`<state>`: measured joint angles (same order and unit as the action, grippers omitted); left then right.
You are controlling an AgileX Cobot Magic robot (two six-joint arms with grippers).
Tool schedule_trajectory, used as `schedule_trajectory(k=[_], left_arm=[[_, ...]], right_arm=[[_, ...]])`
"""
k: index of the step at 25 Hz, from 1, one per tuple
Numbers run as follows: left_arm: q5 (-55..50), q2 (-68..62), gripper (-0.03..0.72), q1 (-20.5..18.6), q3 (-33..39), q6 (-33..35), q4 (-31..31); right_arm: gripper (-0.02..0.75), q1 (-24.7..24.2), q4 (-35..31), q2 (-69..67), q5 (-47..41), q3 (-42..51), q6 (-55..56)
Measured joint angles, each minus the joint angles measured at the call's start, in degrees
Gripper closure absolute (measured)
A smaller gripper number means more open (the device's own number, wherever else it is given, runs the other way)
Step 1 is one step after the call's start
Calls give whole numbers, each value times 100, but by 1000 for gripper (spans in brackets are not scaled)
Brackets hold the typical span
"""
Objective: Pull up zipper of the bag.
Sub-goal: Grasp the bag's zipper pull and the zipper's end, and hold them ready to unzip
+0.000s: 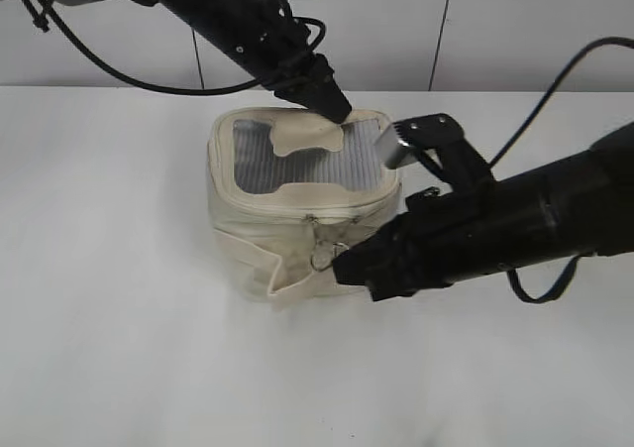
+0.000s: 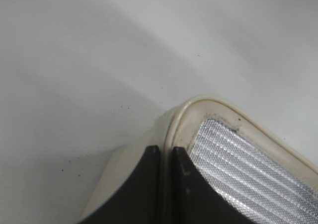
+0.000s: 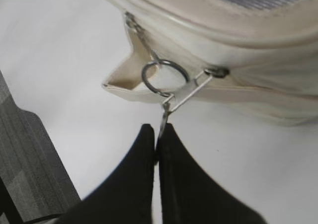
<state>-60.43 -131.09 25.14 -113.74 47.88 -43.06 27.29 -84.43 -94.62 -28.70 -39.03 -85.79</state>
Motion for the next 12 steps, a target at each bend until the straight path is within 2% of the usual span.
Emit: schedule_trajectory(k=[2, 6, 12], left_arm=[[41, 1, 650, 54, 0, -33, 32], [58, 39, 650, 152, 0, -55, 148], [94, 49, 650, 169, 0, -313, 217]], right_arm=[[727, 413, -57, -93, 233, -228, 17], [724, 923, -57, -527, 399, -790, 140], [723, 1018, -16, -717, 478, -1011, 277]])
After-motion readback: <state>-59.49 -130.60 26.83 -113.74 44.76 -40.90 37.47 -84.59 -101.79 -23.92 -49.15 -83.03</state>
